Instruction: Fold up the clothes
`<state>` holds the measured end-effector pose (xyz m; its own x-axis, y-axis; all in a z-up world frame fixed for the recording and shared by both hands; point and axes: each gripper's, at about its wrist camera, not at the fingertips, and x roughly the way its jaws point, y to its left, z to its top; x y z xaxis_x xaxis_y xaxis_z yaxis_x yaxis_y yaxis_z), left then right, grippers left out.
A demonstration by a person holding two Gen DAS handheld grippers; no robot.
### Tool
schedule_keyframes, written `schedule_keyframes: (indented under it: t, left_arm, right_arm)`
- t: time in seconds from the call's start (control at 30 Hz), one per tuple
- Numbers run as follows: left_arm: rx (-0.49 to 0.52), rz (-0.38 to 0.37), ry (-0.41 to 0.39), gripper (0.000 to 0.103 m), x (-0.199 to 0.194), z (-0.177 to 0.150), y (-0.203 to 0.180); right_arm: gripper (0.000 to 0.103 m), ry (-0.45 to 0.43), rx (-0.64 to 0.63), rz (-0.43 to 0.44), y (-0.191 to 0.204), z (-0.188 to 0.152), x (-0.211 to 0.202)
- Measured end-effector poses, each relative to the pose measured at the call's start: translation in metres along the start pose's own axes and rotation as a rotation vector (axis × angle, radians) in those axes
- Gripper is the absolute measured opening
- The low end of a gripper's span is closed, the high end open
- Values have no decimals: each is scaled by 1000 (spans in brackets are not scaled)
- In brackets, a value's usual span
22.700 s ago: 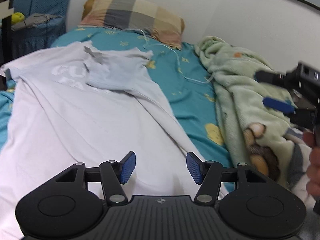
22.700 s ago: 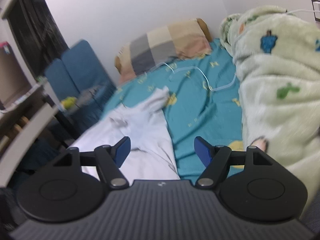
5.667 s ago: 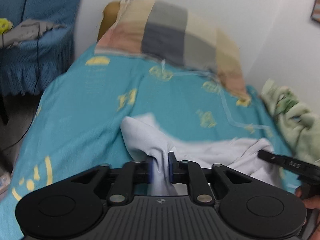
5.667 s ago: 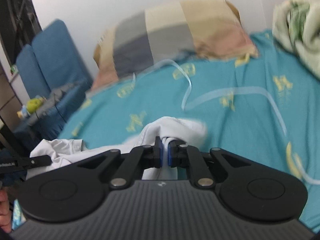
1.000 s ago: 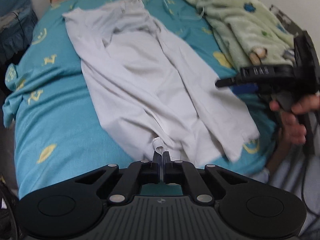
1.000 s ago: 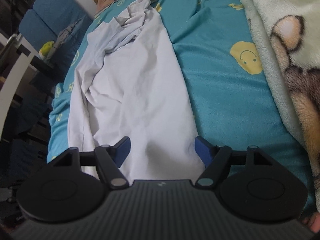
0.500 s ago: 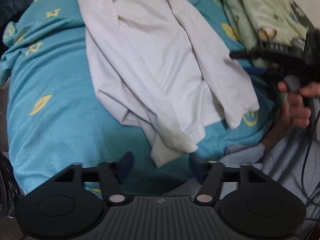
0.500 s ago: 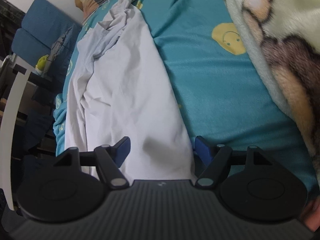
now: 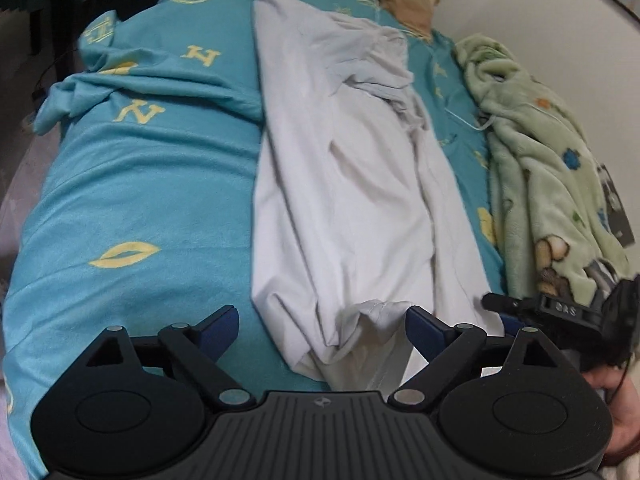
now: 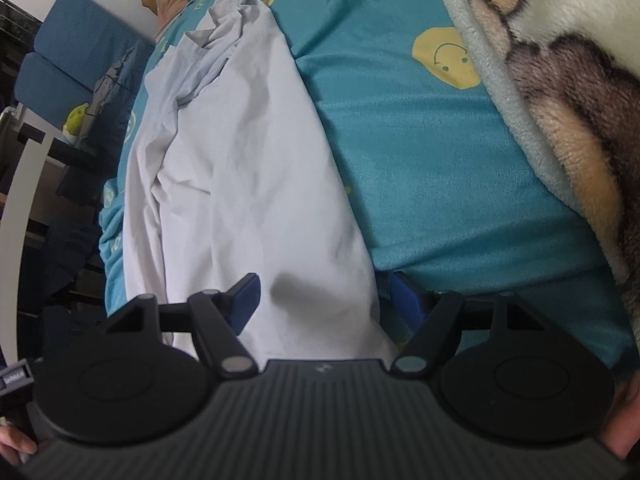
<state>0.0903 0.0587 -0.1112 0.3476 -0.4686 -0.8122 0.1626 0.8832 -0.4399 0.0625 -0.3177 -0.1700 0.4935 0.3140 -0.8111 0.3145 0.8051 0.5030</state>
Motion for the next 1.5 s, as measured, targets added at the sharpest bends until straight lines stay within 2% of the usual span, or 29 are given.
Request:
schedule_keyframes:
  t: [0.07, 0.27, 0.4, 0.57, 0.73, 0.87, 1.07, 1.2, 1.27, 1.37, 1.5]
  left_arm:
    - [59, -10, 30, 92, 3, -6, -11]
    - [318, 77, 206, 92, 23, -40, -56]
    - [373, 91, 278, 91, 22, -55, -66]
    - [364, 102, 293, 94, -5, -58, -64]
    - [274, 59, 207, 102, -45, -49, -50]
    - [153, 79, 106, 103, -46, -30, -33]
    - [-123, 72, 37, 103, 5, 14, 3]
    - [-113, 111, 28, 103, 38, 27, 7]
    - [-98, 94, 28, 103, 46, 26, 6]
    - [-131, 36, 66, 102, 54, 20, 10]
    - [-115, -18, 88, 100, 58, 11, 7]
  right_arm:
    - [74, 1, -4, -1, 1, 0, 1]
    - [75, 10, -2, 7, 2, 2, 5]
    - [75, 19, 5, 23, 2, 2, 6]
    - [75, 24, 11, 36, 2, 2, 6]
    - [75, 22, 15, 41, 4, 2, 6]
    - [75, 17, 11, 39, 5, 1, 4]
    - [74, 17, 13, 25, 3, 0, 5]
    - [73, 16, 51, 32, -7, 1, 5]
    - [73, 15, 60, 28, -9, 2, 6]
    - [75, 24, 45, 42, -6, 1, 8]
    - [75, 106, 97, 179, -6, -2, 15]
